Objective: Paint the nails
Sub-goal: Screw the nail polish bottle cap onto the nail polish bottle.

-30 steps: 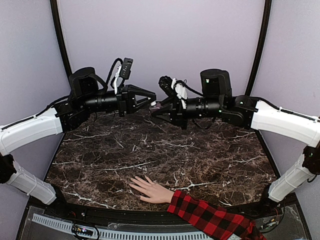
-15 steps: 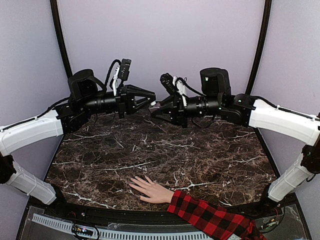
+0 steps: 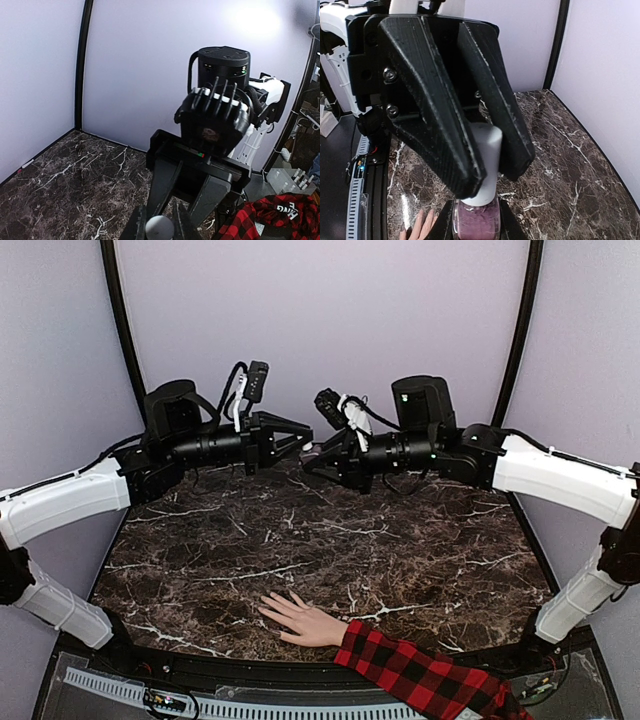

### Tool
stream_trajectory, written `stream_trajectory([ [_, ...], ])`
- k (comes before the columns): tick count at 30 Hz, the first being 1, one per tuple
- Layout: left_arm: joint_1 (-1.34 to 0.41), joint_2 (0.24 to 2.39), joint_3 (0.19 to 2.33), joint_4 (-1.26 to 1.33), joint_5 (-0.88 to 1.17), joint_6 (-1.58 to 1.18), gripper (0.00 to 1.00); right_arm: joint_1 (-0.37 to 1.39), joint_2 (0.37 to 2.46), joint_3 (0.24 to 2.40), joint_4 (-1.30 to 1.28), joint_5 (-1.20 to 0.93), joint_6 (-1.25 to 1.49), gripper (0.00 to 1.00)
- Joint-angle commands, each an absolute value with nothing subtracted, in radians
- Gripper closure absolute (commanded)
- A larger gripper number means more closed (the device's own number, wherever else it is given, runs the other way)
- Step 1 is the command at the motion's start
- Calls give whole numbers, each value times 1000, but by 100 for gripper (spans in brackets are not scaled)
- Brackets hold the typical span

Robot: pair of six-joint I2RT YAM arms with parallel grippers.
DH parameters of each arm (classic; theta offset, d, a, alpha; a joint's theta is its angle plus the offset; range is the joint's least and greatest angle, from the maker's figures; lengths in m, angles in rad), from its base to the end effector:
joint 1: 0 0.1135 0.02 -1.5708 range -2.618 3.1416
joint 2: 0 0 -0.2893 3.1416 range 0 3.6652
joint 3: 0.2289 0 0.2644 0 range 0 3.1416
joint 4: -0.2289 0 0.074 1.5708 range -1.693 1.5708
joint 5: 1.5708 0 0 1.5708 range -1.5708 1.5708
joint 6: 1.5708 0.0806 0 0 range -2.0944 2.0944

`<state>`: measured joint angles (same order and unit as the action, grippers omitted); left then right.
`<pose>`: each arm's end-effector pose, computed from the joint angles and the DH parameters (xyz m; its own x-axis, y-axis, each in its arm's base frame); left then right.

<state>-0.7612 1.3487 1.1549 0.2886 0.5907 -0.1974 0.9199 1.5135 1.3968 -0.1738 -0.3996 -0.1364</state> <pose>0.2303 -0.2814 0.4183 -0.1239 -0.1070 -0.9865 0.9688 0.2018 -0.1435 0.2224 0.3437 0.3895 -0.0416 -0.2613 -0.9644 -0.9734 0.2282 -0.0199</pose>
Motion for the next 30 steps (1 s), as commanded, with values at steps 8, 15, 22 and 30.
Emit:
stream_trajectory([
  [8, -770, 1418, 1122, 335, 336, -383, 100, 974, 1534, 1456, -14, -6, -194, 100],
  [15, -774, 1428, 1090, 372, 297, -376, 100, 979, 1559, 1500, -27, 16, -187, 100],
  [22, -774, 1420, 1070, 420, 463, -311, 100, 938, 1536, 1480, -10, -218, -160, 100],
  [30, -775, 1410, 1053, 472, 665, -290, 100, 909, 1484, 1450, 23, -470, -162, 100],
])
